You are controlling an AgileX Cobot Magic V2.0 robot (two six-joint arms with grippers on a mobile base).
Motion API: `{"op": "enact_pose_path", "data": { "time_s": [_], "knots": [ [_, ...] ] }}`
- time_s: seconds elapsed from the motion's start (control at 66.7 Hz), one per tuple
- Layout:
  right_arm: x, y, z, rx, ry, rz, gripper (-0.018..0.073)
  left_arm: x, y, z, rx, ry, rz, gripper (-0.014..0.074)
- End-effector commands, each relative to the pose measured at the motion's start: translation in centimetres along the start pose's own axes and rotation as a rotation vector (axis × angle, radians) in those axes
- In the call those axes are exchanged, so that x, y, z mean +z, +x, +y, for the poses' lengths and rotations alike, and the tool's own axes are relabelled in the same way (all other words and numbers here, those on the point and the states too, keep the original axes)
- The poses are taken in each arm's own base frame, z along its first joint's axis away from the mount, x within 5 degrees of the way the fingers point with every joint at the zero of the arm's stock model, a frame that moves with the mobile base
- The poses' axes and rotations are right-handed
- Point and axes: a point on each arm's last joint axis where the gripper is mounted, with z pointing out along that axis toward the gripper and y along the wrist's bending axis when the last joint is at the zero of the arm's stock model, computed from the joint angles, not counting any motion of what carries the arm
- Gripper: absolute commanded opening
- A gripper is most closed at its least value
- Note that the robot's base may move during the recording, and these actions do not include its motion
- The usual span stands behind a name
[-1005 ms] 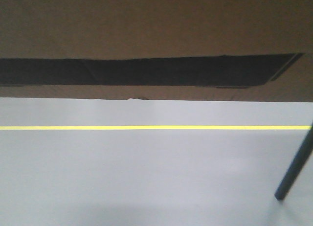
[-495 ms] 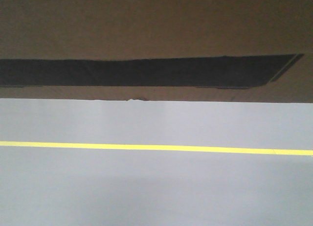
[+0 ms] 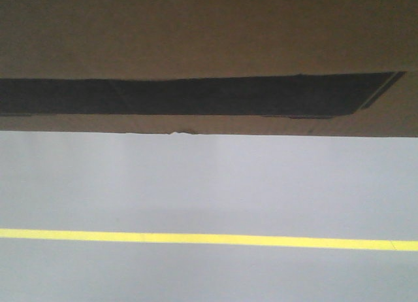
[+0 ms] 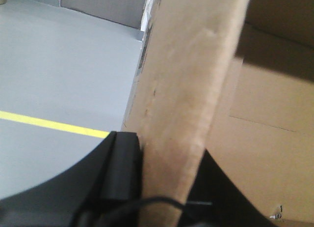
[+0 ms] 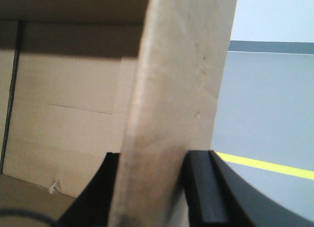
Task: Grab box from left shelf to table start
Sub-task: 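Hold the box with both grippers while the base turns away, then carry the box with both grippers toward the white table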
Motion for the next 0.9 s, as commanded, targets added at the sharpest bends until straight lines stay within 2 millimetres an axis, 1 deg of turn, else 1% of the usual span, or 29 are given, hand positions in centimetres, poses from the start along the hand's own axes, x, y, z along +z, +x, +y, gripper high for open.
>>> {"op": "enact_pose_path", "data": {
  "time_s": [0.0,0.885],
  "knots": [
    [-0.41,-2.52,-0.17,-0.023,0.041,-0.205,0.0058,-0.87,-2.03,-0.82,0.076,0.073,-0.164,-0.0092],
    [-0.41,-2.52,-0.17,-0.023,0.041,-0.206,0.0058,-0.87,-2.03,-0.82,0.076,0.073,-0.164,-0.0092]
  ]
}}
